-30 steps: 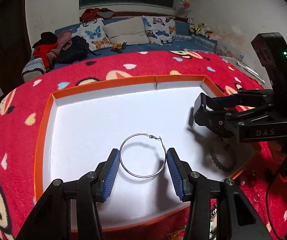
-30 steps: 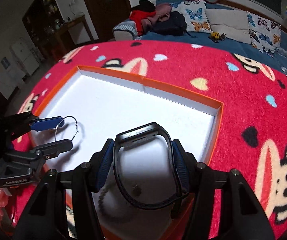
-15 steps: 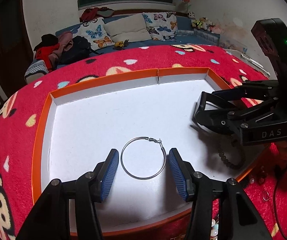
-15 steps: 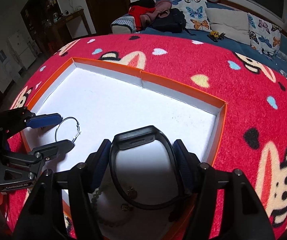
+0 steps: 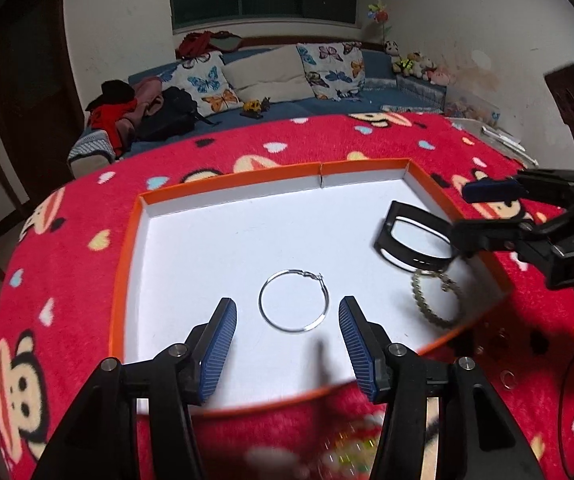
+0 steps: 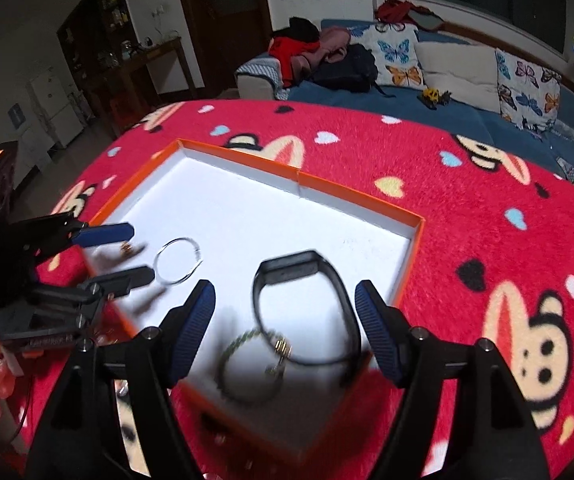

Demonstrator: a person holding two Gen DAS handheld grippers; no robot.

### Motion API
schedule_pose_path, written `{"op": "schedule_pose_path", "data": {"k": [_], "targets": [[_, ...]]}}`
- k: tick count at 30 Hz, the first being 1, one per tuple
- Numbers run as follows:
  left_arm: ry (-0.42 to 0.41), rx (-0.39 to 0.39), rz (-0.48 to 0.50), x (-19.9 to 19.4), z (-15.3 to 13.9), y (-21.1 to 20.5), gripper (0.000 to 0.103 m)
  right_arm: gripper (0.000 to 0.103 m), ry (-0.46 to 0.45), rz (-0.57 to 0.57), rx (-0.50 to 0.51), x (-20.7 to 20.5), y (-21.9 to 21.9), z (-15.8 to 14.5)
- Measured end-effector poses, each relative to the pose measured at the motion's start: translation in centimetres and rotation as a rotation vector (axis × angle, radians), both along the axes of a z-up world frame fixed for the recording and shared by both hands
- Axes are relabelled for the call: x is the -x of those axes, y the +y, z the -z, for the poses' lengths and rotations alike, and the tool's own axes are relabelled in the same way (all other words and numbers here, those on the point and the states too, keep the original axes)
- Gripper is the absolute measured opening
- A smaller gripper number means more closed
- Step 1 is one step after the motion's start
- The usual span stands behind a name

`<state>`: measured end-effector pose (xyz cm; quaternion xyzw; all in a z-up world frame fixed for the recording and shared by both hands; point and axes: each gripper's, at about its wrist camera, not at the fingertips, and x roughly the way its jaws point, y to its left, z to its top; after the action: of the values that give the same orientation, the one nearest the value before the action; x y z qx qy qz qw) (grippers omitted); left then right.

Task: Organize jewelry
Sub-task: 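Lift the hoop earring into the tray with the left gripper while the right places the watch band there, then grasp the red earring with the right gripper while the left grasps the second silver hoop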

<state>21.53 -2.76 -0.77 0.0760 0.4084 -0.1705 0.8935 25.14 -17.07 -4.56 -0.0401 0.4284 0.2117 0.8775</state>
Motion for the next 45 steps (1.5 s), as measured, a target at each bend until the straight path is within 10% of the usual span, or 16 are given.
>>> {"op": "schedule_pose_path", "data": {"k": [21, 29, 45], "targets": [[-0.014, 0.046, 0.018, 12.0, 0.0, 1.0, 0.057, 0.046, 0.057, -0.013, -0.017, 9.1, -0.8, 4.7], [-0.018, 0.000, 0.066, 12.2, 1.2, 0.1, 0.057, 0.019, 0.096, -0.014, -0.006, 8.5, -0.4, 6.0], [0.006, -0.073, 0.175, 9.2, 3.4, -1.1, 0.067, 0.015, 0.105, 0.009, -0.054, 9.5, -2.0, 5.8]]}}
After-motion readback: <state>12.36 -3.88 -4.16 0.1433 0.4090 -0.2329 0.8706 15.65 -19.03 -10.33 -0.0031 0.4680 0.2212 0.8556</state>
